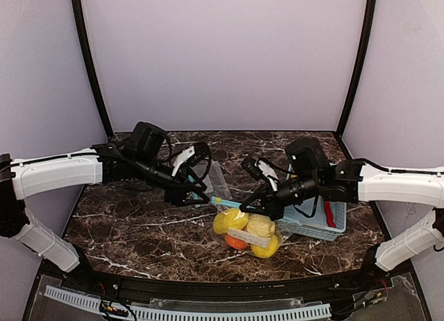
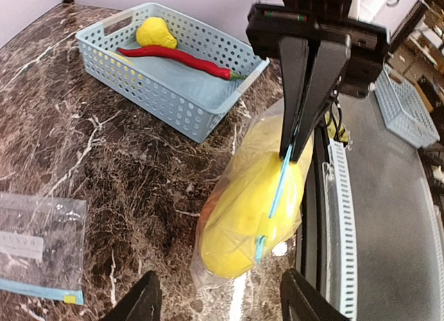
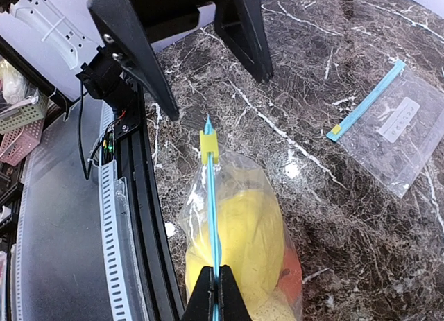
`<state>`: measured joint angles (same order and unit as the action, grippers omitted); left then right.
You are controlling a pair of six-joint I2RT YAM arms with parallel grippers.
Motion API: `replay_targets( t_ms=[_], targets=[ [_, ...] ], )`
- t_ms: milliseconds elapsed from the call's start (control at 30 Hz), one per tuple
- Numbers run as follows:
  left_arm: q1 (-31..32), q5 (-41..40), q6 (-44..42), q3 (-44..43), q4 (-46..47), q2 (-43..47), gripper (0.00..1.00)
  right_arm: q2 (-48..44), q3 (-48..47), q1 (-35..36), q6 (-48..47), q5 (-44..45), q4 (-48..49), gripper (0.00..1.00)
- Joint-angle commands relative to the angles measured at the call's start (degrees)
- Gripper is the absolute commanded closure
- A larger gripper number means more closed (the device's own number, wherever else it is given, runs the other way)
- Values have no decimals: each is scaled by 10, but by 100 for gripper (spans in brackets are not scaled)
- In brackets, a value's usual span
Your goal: Place the food in the zip-top bag and seal the zipper
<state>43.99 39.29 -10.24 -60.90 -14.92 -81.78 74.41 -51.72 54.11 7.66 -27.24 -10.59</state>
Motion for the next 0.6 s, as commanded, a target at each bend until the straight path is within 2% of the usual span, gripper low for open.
replay_targets(
  t_ms=[0,67,133,267,367,567],
  targets=[
    [-2,-55,66,34,50,99,33,21,-32,15,46,6,6,100],
    [-2,-107,85,44,55,134,22,32,-45,27,62,12,8,100],
    [-10,-162,96,41,32,153,16,46,-59,40,75,9,15,100],
    [-69,-202,145,38,-11,161,14,78,-82,58,112,-7,33,100],
    [-108,-221,182,69,-3,181,14,99,-78,63,159,-37,73,100],
    [-117,-284,297,153,52,215,14,155,-71,58,181,5,59,100]
  ],
)
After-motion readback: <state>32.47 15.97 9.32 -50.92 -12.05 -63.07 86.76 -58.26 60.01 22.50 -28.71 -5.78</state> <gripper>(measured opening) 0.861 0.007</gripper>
